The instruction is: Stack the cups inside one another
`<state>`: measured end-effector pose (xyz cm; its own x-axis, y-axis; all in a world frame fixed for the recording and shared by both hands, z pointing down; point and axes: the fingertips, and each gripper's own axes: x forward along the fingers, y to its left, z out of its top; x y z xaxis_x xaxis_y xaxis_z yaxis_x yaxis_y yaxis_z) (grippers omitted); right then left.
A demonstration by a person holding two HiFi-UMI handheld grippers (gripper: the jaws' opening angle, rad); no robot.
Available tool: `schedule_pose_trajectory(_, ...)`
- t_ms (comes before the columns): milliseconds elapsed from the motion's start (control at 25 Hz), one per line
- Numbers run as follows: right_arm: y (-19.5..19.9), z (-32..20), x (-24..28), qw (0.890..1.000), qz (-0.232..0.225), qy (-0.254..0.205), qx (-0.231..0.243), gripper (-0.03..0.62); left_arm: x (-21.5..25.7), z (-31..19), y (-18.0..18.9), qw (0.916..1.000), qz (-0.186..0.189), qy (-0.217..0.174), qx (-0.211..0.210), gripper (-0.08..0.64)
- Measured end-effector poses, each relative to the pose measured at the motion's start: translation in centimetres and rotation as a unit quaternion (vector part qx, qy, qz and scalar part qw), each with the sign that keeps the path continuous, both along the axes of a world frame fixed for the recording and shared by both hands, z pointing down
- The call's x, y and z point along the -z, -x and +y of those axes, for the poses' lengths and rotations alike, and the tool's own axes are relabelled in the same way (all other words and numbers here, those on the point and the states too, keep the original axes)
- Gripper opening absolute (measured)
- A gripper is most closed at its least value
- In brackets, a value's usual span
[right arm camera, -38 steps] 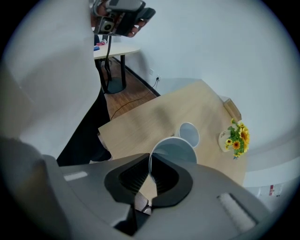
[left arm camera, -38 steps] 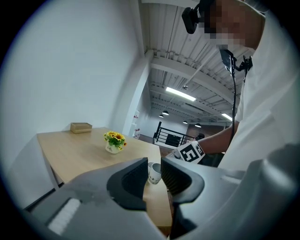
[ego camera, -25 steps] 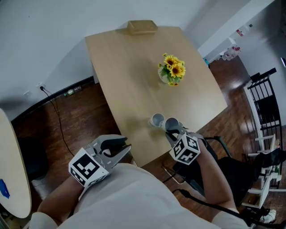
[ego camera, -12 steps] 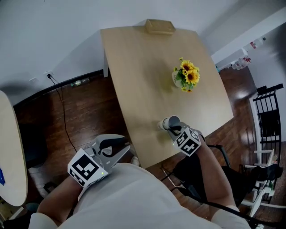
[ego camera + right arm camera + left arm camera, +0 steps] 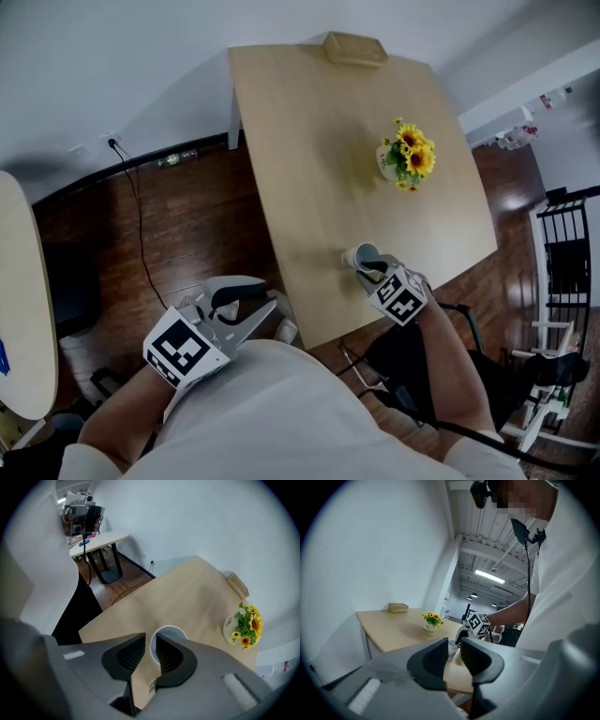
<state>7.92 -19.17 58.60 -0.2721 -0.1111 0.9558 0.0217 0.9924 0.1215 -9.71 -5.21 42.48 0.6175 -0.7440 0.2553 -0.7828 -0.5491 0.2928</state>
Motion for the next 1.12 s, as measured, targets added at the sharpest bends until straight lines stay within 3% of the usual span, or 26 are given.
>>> schedule_pose_trajectory(360, -0.3, 1.3, 2.9, 0.999, -0.013, -0.029, -0.019, 0.077, 0.1, 0.5, 0.0, 0.9996, 0.003, -0.014, -0.026, 0.089)
schedule_pose_trajectory(560, -0.4, 4.4, 6.4, 0.994, -0.071, -0.042, -0.068, 0.075, -0.1, 0.8, -0.4, 0.9985, 0.003, -0.017, -0.052, 0.089)
schedule_pose_trajectory(800, -2.3, 9.7, 10.2, 0.971, -0.157, -0.046, -0.172, 0.075, -0.3, 0.2, -2.8, 0.9919, 0.0, -0.009, -0.127, 0.089)
schedule_pose_trajectory(1120, -9.1, 14.0, 9.4, 0.945, -0.158, -0.055, -0.281, 0.074, 1.2, -2.3, -9.0, 0.979, 0.008, -0.006, -0.204, 0.075)
